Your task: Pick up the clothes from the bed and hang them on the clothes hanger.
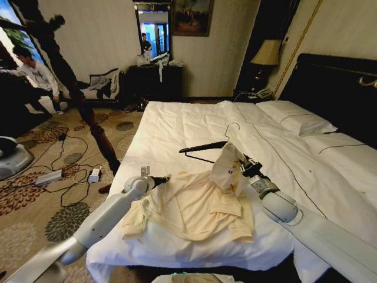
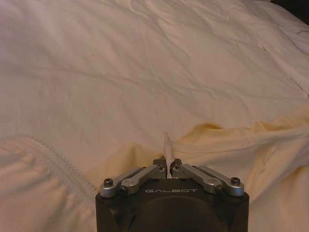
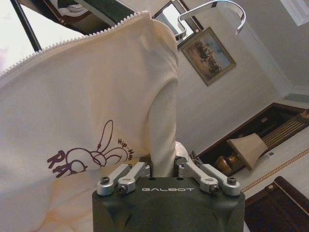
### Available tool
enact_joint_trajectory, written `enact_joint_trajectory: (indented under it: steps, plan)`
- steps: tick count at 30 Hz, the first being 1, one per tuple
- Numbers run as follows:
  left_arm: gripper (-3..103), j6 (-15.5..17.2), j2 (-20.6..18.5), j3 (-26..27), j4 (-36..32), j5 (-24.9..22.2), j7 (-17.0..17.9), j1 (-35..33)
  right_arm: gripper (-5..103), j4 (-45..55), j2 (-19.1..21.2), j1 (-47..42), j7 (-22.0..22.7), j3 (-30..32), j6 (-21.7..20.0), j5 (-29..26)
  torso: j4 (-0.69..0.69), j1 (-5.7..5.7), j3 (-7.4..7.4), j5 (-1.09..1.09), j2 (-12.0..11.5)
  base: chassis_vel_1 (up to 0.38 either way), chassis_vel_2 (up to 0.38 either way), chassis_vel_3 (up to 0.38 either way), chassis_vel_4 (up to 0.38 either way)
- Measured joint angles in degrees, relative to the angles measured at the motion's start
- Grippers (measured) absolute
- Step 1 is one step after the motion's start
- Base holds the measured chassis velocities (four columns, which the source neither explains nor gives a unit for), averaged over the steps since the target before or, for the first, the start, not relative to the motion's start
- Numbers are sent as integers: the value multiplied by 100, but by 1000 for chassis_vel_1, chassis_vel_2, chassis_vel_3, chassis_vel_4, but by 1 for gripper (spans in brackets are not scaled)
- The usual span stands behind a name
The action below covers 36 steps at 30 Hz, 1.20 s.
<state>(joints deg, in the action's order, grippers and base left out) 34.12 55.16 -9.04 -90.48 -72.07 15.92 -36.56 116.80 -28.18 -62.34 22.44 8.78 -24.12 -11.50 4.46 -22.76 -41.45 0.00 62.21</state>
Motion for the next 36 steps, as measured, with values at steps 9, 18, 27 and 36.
enact_joint_trajectory:
  steps: [9,18,27,36]
  plan:
    - [26,-6,-49,-21,-84,37,13,-33,19,37,1,-13,-5,-1,1,10,0,0,0,0,1,0,0,0,0]
    - [57,-110,-58,-160,-131,124,-60,0,19,49,-18,-9,-5,-9,-6,3,0,0,0,0,1,0,0,0,0]
    - [20,-135,-84,-163,-149,109,-84,35,19,42,-25,5,-3,-23,-16,3,0,0,0,0,0,0,0,0,0]
    - [0,-326,-120,-202,-95,247,-202,29,19,9,-37,36,-3,-39,-22,-2,0,0,0,0,1,0,0,0,0]
